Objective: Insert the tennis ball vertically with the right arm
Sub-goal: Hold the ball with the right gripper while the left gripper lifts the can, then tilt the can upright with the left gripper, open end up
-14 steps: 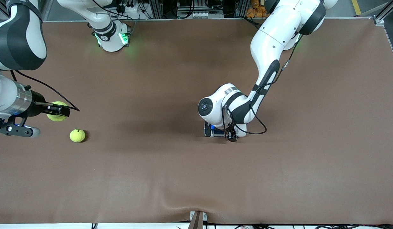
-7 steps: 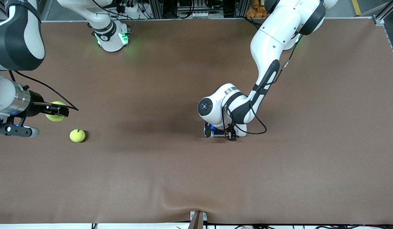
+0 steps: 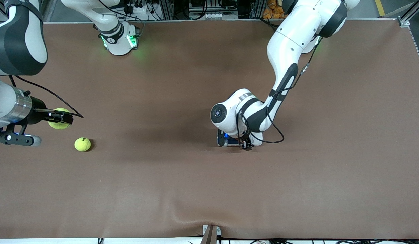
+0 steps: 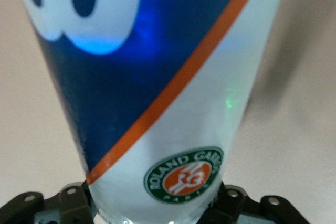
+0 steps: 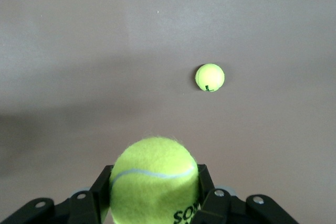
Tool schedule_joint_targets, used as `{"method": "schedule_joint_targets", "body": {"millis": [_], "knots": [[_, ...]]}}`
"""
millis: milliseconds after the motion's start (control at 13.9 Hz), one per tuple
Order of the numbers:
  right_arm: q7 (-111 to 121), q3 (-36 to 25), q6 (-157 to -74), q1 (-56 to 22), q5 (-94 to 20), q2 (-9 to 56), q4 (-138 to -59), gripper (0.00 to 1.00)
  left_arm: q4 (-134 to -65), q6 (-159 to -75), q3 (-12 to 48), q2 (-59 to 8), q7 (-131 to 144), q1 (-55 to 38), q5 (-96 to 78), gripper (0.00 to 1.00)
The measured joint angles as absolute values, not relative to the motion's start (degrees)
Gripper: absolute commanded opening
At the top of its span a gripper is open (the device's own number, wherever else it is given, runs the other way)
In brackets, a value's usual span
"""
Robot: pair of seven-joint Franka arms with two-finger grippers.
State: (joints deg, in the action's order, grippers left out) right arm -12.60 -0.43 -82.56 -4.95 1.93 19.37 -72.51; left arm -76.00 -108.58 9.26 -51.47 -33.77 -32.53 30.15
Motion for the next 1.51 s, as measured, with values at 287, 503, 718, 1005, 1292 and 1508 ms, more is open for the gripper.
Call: {"method": "schedule_joint_targets", "body": {"millis": [287,503,718,1005,1292,1508], "knots": [[-12.6,-0.4,-82.6,-5.0,1.9,19.4,-72.5,0.00,-74.9,-113.2,12.2,-51.0,-32.7,-32.8,29.9,0.77],[-12.5,-0.4,-82.5,-5.0,1.9,19.4,-72.5,0.00,-74.6,-119.9,13.8,-50.1,-30.6,-32.7,28.5,0.77],[-12.5,-0.4,-82.5,-5.0,1.9,19.4,-72.5,0.00,-74.5,-130.2,14.7,-49.7,-27.4,-32.7,27.8,0.77],[-12.5,-0.4,-82.5,-4.9,1.3,19.4,-72.5,0.00,-74.7,-141.2,14.8,-49.7,-20.9,-32.6,25.7,0.77],[-12.5,-0.4,-82.5,-4.7,1.1,19.4,-72.5,0.00,-75.2,-150.0,14.9,-49.7,-11.2,-32.9,24.9,0.77],[-12.5,-0.4,-82.5,-3.8,1.0,19.4,-72.5,0.00,-76.1,-158.2,15.2,-50.3,-4.9,-33.4,24.8,0.77]]}}
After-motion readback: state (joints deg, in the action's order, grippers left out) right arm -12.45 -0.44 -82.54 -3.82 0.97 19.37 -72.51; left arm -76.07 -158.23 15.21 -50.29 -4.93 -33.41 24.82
